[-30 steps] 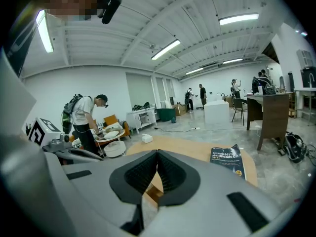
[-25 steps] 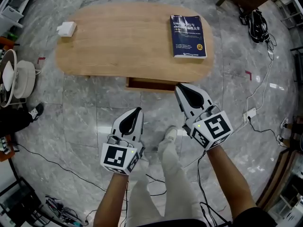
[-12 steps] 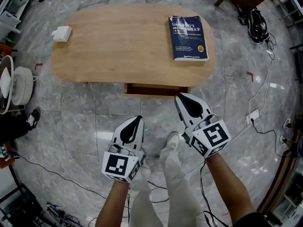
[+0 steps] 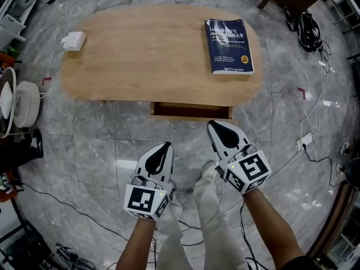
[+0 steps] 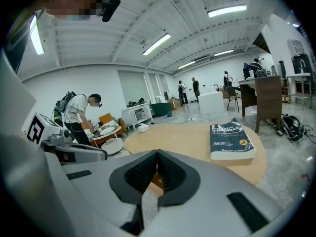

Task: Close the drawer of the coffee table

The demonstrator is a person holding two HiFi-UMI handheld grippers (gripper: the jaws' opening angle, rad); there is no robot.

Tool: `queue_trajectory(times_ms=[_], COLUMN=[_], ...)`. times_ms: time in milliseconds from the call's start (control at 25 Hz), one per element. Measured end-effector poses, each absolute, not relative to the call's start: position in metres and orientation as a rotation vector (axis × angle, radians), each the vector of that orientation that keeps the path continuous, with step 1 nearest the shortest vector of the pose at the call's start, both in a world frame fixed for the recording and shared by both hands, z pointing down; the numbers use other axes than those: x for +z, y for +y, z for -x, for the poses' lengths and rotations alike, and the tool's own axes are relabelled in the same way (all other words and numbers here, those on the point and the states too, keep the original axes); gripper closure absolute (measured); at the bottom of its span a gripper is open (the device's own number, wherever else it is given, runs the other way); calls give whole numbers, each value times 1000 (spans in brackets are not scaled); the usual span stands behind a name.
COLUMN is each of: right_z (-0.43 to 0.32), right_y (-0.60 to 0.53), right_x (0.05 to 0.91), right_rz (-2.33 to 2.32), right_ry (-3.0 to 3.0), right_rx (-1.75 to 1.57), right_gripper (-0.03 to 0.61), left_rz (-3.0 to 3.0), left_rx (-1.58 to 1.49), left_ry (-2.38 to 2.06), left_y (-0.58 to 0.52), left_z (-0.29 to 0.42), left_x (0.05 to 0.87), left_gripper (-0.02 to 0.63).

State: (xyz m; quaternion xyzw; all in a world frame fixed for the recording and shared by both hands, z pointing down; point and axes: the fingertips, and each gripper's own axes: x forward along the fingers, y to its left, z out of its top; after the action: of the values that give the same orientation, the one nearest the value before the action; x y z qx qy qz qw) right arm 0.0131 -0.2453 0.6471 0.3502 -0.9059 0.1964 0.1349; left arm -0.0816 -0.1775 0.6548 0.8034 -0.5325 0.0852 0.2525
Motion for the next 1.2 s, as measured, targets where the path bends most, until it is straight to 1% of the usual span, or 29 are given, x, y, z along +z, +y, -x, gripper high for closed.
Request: queue_trajectory(times_ms=[480,1200], right_z=[-23,-22], right_y=[-249,-243], right_x=[689,752], right_rz=[-1087,-1105], right_ry=[-2573,-2520], right_rx=[604,644], right_gripper=[560,560], left_rz=[-2143,-2183], left_rx=[198,282], left_ry=[-1474,-1416], left_y=[-179,-176], left_z=[93,91], left_x=[690,743], left_gripper=[614,614])
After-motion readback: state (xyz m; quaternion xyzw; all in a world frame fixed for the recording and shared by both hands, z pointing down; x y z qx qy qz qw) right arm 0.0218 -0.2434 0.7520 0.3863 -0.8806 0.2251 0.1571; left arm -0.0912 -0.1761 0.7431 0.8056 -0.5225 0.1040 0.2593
